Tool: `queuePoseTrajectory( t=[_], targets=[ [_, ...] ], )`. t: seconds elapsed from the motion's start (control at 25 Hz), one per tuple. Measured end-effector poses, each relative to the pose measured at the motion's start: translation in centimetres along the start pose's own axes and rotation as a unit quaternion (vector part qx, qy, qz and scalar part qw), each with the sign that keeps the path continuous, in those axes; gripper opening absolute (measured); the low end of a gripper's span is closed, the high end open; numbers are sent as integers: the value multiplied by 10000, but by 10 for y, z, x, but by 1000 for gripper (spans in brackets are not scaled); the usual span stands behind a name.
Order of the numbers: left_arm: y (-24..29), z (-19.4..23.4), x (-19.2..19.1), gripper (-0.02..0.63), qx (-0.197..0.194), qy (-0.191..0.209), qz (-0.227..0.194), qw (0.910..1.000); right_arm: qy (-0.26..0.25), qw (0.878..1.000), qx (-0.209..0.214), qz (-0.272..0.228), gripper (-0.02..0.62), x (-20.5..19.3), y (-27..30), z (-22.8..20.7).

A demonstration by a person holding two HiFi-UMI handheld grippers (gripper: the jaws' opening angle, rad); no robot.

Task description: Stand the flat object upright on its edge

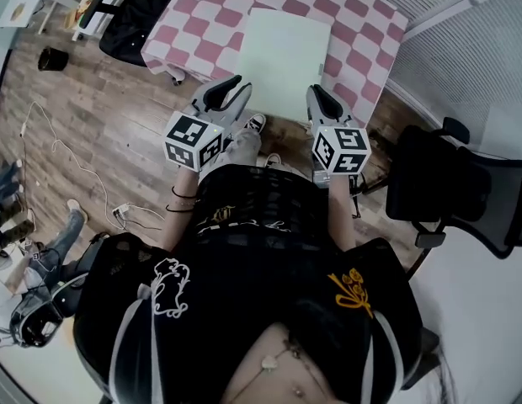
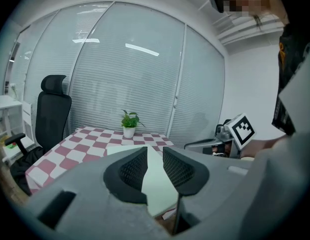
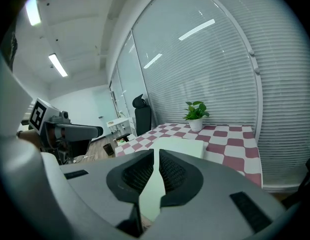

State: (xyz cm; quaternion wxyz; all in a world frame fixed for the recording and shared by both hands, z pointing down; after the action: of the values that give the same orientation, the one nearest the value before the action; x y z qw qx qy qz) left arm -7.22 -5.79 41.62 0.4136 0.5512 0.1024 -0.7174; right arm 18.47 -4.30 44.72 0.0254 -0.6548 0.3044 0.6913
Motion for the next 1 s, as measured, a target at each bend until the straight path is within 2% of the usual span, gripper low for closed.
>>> queuePoseTrajectory(
  t=[0.2, 0.32, 0.44, 0.52, 0.64, 0.68, 0.76, 0.88, 1.0],
  targets=[
    [24, 28, 11, 106, 37, -74, -14, 10000, 78, 9996, -223, 171, 37, -1, 15, -21],
    [38, 51, 12, 106, -6, -118, 124, 9999, 112, 9988, -360, 316, 38, -3, 26, -32],
    [50, 72, 12, 106, -65, -331, 198, 9992, 353, 9976, -379, 456, 45, -12, 38, -47],
    [58, 86, 10, 106, -157, -572, 226, 9980, 518, 9964, -295, 597, 147, -21, 49, -57],
    [74, 108, 4, 111, -252, -745, 528, 9955, 710, 9933, -246, 873, 204, -36, 66, -71],
    [81, 114, 1, 136, -277, -761, 694, 9943, 799, 9918, -238, 966, 218, -42, 70, -76],
    [95, 125, -6, 238, -336, -794, 1057, 9907, 1058, 9878, -175, 1126, 238, -52, 79, -85],
    [113, 142, -16, 300, -471, -968, 1576, 9816, 1638, 9795, -52, 1173, 247, -64, 92, -95],
    [129, 154, -28, 363, -684, -1398, 1989, 9676, 2200, 9688, 21, 1137, 256, -74, 102, -101]
  ],
)
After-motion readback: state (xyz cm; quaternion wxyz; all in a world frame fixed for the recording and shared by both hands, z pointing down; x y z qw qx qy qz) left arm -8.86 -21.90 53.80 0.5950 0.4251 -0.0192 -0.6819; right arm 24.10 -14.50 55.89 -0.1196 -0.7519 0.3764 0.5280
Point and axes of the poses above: the fingertips, and each gripper's own axes: y forward along the fingers, z to its left, x out of its top, the point moved 10 cm from there along -y, backward along the fingers, and after that the axes turned 11 degrees about -y, right-handed, at the moved point
